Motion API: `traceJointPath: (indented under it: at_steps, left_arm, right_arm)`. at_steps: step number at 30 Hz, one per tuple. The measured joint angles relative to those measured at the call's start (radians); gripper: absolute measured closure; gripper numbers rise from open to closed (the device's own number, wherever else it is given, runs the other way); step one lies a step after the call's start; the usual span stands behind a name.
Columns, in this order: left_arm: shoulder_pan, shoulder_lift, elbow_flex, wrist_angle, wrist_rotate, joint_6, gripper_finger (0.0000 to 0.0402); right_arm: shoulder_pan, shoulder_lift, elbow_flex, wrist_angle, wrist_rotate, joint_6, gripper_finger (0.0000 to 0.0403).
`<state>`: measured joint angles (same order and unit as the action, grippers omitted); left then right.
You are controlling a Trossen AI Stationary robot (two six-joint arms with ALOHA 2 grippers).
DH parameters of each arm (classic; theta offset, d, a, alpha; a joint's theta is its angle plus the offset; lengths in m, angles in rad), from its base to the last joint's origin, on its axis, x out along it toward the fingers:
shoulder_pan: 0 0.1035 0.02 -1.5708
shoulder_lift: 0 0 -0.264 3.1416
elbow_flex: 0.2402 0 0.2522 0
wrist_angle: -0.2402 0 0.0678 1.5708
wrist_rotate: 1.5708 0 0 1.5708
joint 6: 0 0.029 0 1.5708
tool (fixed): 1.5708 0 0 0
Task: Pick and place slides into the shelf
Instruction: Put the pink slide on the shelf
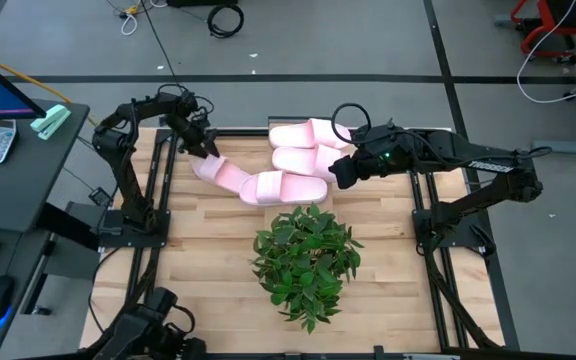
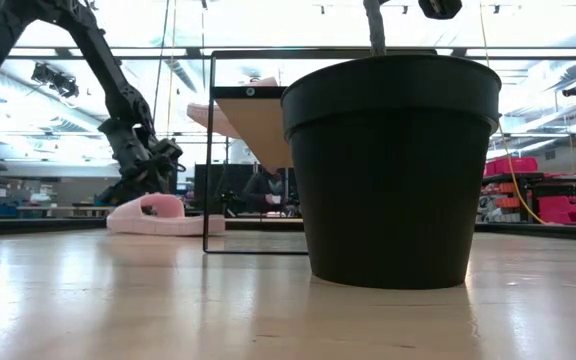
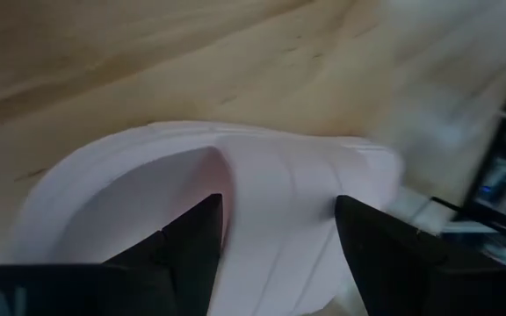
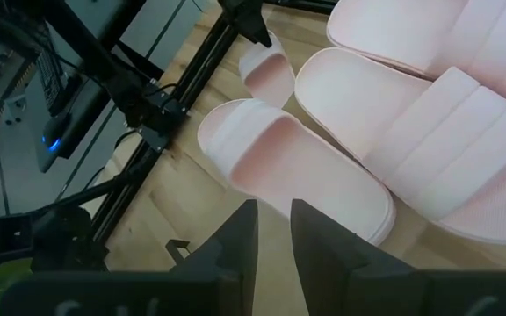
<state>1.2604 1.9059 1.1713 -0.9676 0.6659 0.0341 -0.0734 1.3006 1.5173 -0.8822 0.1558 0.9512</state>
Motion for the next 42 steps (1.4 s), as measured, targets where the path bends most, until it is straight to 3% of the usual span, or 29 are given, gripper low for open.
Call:
traceJointPath:
  at_steps: [4, 7, 9, 13, 14, 21, 29, 42]
  left_arm:
    - [-0.001, 0.012, 0.000, 0.007, 0.095, 0.020, 0.0177]
    - [-0.002, 0.012, 0.000, 0.015, 0.098, 0.052, 0.0202]
    - [-0.002, 0.012, 0.000, 0.014, 0.098, 0.069, 0.0244]
    - [0.000, 0.012, 0.000, 0.014, 0.101, 0.100, 0.0370]
    - [0.000, 0.012, 0.000, 0.015, 0.101, 0.102, 0.0381]
    - [-0.001, -0.063, 0.001, 0.008, 0.101, 0.103, 0.0391]
    - [0.006, -0.293, 0.105, 0.051, 0.084, 0.020, 0.0391]
    - [0.002, -0.715, 0.246, 0.432, 0.101, -0.400, 0.0391]
  right_arm:
    - [0.000, 0.000, 0.000, 0.000, 0.000, 0.000, 0.0326]
    - [0.000, 0.000, 0.000, 0.000, 0.005, 0.000, 0.0326]
    - [0.000, 0.000, 0.000, 0.000, 0.020, 0.000, 0.0326]
    - [0.000, 0.000, 0.000, 0.000, 0.029, 0.000, 0.0326]
    - [0.000, 0.000, 0.000, 0.000, 0.030, 0.000, 0.0326]
    - [0.000, 0.000, 0.000, 0.000, 0.034, -0.005, 0.0326]
    - [0.000, 0.000, 0.000, 0.000, 0.058, -0.030, 0.0326]
    - [0.000, 0.000, 0.000, 0.000, 0.055, -0.052, 0.0326]
